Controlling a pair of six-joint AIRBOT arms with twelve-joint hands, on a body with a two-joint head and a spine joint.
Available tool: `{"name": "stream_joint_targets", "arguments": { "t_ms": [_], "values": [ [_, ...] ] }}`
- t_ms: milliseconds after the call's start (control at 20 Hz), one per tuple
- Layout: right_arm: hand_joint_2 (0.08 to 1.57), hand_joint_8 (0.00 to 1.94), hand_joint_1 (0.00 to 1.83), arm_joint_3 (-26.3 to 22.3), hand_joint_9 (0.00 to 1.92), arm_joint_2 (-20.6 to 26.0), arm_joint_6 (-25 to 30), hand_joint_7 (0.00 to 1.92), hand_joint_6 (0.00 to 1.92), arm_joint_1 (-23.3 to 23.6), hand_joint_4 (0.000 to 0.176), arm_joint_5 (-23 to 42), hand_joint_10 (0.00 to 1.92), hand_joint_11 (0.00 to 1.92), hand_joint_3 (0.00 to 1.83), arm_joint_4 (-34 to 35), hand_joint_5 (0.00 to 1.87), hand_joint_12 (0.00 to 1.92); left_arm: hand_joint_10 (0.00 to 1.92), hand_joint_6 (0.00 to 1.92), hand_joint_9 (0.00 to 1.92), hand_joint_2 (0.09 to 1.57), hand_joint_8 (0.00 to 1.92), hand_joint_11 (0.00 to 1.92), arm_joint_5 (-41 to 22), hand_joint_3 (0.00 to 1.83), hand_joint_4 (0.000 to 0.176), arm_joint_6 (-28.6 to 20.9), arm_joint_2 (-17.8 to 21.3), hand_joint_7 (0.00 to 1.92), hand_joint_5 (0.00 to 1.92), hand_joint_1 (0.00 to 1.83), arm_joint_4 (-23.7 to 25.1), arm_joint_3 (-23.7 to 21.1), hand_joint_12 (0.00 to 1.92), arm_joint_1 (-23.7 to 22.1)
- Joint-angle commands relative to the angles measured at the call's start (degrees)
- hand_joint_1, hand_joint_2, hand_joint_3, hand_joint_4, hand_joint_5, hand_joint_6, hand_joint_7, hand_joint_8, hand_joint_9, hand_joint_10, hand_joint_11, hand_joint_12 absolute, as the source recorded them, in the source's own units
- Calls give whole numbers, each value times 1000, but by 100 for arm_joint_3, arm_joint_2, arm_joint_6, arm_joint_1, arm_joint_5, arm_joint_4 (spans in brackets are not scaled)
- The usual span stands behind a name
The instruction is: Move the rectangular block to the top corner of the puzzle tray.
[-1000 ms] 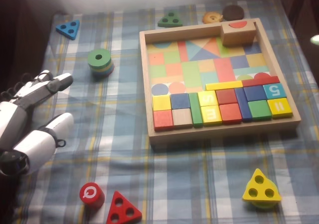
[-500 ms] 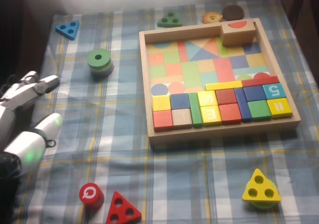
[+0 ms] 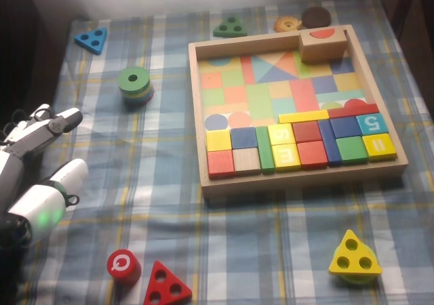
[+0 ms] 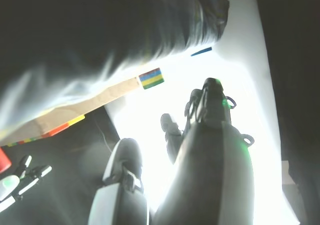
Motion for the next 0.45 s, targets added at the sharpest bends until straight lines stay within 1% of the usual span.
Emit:
{"name": "stream_joint_targets", "arguments": {
  "t_ms": [0,50,100,200,250,300,350,400],
  "values": [
    [1174,6,0,39,27,-45,10,112,29,61,0,708,4,0,0,-195,168,0,4,5,94,1370,4,0,-622,0,35,-18,-7,160,488,729,241,41,0,-25],
    [1174,6,0,52,27,-74,10,112,29,65,0,708,4,0,0,-195,168,0,4,5,94,1370,4,0,-618,0,35,-18,-11,160,488,729,241,42,0,-26],
    [1177,5,0,69,23,-130,12,110,20,96,0,708,2,0,0,-194,154,0,2,0,87,1377,0,0,-628,1,41,-18,-15,149,476,699,241,44,0,-27],
    [1170,0,0,83,0,-183,59,101,19,110,0,708,0,0,0,-192,163,0,6,3,98,1374,2,0,-651,0,41,-20,-23,153,481,699,237,41,0,-24],
    [1154,0,0,94,0,-204,112,90,13,110,0,708,0,0,0,-187,153,0,5,3,99,1377,3,0,-652,0,22,-20,-29,156,484,720,236,36,0,-23],
    [1159,0,0,117,0,-237,180,88,15,108,0,708,0,0,0,-178,158,0,6,5,105,1373,4,0,-649,0,25,-21,-43,164,491,744,232,34,0,-21],
    [1163,0,0,125,0,-251,226,81,18,108,3,708,0,0,0,-160,169,0,4,2,101,1377,2,0,-639,1,25,-21,-46,162,488,735,231,34,0,-21],
    [1157,0,0,128,0,-266,313,44,17,106,21,708,0,0,0,-156,170,0,2,2,98,1378,3,0,-625,1,25,-21,-47,165,489,735,233,37,0,-22]
  ]
}}
